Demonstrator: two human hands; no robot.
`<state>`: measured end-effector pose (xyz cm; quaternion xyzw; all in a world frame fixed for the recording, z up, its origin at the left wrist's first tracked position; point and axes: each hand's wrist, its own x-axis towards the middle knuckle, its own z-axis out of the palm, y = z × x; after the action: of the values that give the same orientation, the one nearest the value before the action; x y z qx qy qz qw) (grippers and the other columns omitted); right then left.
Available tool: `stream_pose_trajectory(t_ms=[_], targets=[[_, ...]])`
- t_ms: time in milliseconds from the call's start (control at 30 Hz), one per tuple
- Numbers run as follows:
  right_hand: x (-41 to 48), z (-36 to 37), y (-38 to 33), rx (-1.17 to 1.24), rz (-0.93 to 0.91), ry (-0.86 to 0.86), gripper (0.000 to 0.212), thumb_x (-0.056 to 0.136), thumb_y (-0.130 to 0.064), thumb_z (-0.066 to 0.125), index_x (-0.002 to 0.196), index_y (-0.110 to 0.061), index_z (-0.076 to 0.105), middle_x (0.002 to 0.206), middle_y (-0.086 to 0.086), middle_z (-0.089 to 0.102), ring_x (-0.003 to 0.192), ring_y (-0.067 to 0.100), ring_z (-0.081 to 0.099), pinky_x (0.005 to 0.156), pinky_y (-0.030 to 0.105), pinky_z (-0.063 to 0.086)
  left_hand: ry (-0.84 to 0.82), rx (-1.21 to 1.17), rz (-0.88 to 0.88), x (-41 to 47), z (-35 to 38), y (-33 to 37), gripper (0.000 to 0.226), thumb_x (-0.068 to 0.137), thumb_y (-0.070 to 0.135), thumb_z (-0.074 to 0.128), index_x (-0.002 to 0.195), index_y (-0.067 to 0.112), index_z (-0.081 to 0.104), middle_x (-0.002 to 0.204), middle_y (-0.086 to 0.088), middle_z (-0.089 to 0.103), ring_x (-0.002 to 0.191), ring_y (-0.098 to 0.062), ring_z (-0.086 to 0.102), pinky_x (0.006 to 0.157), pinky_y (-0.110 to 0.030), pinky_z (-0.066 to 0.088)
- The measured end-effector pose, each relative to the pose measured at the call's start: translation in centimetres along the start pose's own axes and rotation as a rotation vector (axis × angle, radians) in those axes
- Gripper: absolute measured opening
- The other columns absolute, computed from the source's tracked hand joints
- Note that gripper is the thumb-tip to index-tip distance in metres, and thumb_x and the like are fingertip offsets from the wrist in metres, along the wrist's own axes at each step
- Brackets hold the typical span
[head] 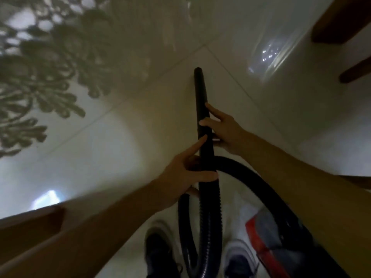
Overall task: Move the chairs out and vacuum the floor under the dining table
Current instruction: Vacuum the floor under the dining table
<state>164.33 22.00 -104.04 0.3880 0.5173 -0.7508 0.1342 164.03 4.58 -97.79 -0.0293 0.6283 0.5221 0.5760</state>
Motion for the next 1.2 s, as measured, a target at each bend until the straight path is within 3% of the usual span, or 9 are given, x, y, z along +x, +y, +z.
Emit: stream_pose_trajectory(t_ms=[133, 333, 500, 600, 733, 800, 867, 1067, 1200], targets=[[-3.6, 1.3, 2.3, -0.035, 0.076, -0.035, 0.067, 0.087, -0.016, 0.072, 0.140, -0.046, 0.045, 0.105, -0.005, 0.068, 0.096, 0.021, 0.069, 0.078, 0.036, 0.060, 0.053, -0.047, -0.048, -4.3, 1.1, -3.3, 0.088, 0.076, 0.000, 0.079, 0.135, 0.056, 0.047, 0.119, 0.010, 0.068, 0.102, -0.011, 0.070, 0.080, -0.045, 0.060], [-8.5, 3.5, 3.9, -0.184, 0.150, -0.120, 0.074, 0.086, -0.014, 0.074, 0.146, -0.042, 0.040, 0.122, 0.012, 0.065, 0.091, 0.023, 0.070, 0.070, 0.034, 0.061, 0.075, -0.186, -0.092, -10.6, 2.5, -6.4, 0.088, 0.069, 0.010, 0.084, 0.133, 0.058, 0.047, 0.131, 0.001, 0.062, 0.114, -0.021, 0.065, 0.095, -0.056, 0.053], [-12.0, 5.4, 4.9, -0.257, 0.199, -0.148, 0.072, 0.088, -0.010, 0.071, 0.146, -0.040, 0.040, 0.099, 0.009, 0.068, 0.072, 0.017, 0.071, 0.059, 0.028, 0.059, 0.123, -0.254, -0.111, -14.2, 3.7, -8.9, 0.089, 0.067, 0.011, 0.082, 0.133, 0.059, 0.047, 0.129, 0.004, 0.064, 0.115, -0.023, 0.065, 0.100, -0.064, 0.045], [-13.9, 6.2, 6.1, -0.289, 0.211, -0.136, 0.072, 0.089, -0.007, 0.070, 0.146, -0.038, 0.040, 0.099, -0.002, 0.061, 0.074, 0.011, 0.068, 0.056, 0.024, 0.056, 0.130, -0.326, -0.138, -15.8, 4.2, -10.6, 0.090, 0.064, 0.007, 0.081, 0.133, 0.056, 0.050, 0.126, 0.002, 0.066, 0.111, -0.028, 0.067, 0.089, -0.058, 0.050], [-15.9, 7.8, 8.0, -0.302, 0.216, -0.157, 0.073, 0.088, -0.006, 0.070, 0.147, -0.037, 0.038, 0.121, 0.004, 0.061, 0.079, 0.009, 0.068, 0.058, 0.025, 0.057, 0.131, -0.370, -0.135, -18.1, 4.4, -12.8, 0.090, 0.064, 0.005, 0.079, 0.134, 0.054, 0.049, 0.122, 0.001, 0.068, 0.099, -0.023, 0.069, 0.070, -0.040, 0.055], [-16.8, 9.1, 9.0, -0.361, 0.203, -0.154, 0.072, 0.089, -0.006, 0.069, 0.146, -0.037, 0.039, 0.104, -0.003, 0.061, 0.069, 0.000, 0.063, 0.054, 0.021, 0.056, 0.141, -0.400, -0.134, -19.3, 4.4, -14.1, 0.091, 0.064, 0.003, 0.079, 0.133, 0.055, 0.050, 0.125, 0.003, 0.067, 0.096, -0.021, 0.070, 0.065, -0.036, 0.056], [-17.6, 10.8, 10.3, -0.418, 0.196, -0.149, 0.071, 0.089, -0.004, 0.067, 0.147, -0.034, 0.039, 0.091, -0.004, 0.060, 0.066, 0.003, 0.062, 0.055, 0.021, 0.056, 0.149, -0.433, -0.133, -20.8, 4.0, -15.2, 0.092, 0.063, 0.003, 0.080, 0.133, 0.055, 0.049, 0.128, 0.004, 0.065, 0.095, -0.020, 0.070, 0.057, -0.031, 0.055], [-18.2, 16.7, 11.8, -0.592, 0.183, -0.252, 0.073, 0.087, -0.009, 0.070, 0.146, -0.040, 0.040, 0.099, 0.011, 0.069, 0.070, 0.018, 0.069, 0.055, 0.024, 0.054, 0.226, -0.521, -0.074, -23.5, 1.4, -18.4, 0.096, 0.061, 0.006, 0.083, 0.135, 0.055, 0.046, 0.129, 0.005, 0.065, 0.113, -0.021, 0.065, 0.076, -0.041, 0.053], [-17.7, 20.2, 11.3, -0.727, 0.166, -0.344, 0.072, 0.088, -0.011, 0.069, 0.147, -0.039, 0.039, 0.096, 0.008, 0.067, 0.068, 0.015, 0.066, 0.049, 0.018, 0.049, 0.235, -0.674, -0.028, -24.7, 0.1, -18.7, 0.100, 0.057, 0.008, 0.086, 0.136, 0.054, 0.045, 0.138, 0.009, 0.058, 0.112, -0.017, 0.065, 0.073, -0.041, 0.055]])
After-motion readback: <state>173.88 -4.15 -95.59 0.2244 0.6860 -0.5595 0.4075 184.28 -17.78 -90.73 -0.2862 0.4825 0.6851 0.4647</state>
